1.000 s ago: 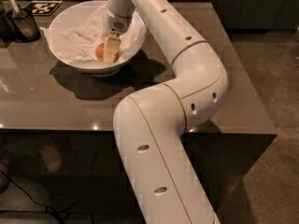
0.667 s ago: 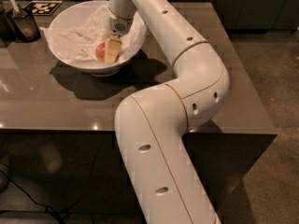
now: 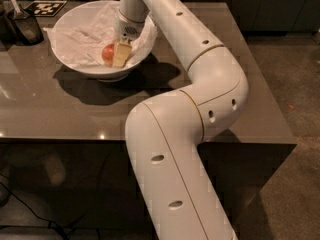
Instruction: Pick apple from white bowl
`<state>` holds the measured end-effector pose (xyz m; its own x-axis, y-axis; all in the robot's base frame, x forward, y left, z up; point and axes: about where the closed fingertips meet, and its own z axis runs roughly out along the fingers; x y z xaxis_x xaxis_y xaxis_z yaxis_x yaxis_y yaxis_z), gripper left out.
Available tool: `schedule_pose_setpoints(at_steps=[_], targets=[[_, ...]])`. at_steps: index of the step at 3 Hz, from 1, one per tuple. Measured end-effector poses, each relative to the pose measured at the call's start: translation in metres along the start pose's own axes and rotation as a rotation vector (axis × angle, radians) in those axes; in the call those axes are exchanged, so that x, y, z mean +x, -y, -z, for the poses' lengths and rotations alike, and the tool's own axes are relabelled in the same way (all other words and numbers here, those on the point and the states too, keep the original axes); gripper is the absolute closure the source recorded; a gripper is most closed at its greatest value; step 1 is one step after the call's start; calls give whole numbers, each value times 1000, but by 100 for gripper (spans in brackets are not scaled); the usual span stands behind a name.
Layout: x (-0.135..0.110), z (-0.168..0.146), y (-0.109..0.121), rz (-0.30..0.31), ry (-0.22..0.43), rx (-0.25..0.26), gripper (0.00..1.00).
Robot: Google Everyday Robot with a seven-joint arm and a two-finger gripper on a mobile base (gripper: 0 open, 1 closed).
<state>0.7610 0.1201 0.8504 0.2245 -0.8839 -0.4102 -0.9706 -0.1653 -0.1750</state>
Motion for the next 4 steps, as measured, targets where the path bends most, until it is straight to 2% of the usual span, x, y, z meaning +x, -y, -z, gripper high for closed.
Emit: schedule_pose_setpoints(at_steps=[2,3,4], targets=[[0,0,0,0,0,1,97],[-3,2,5,-2,-7,23,100],[-14,22,8,-9,-23,74,100]])
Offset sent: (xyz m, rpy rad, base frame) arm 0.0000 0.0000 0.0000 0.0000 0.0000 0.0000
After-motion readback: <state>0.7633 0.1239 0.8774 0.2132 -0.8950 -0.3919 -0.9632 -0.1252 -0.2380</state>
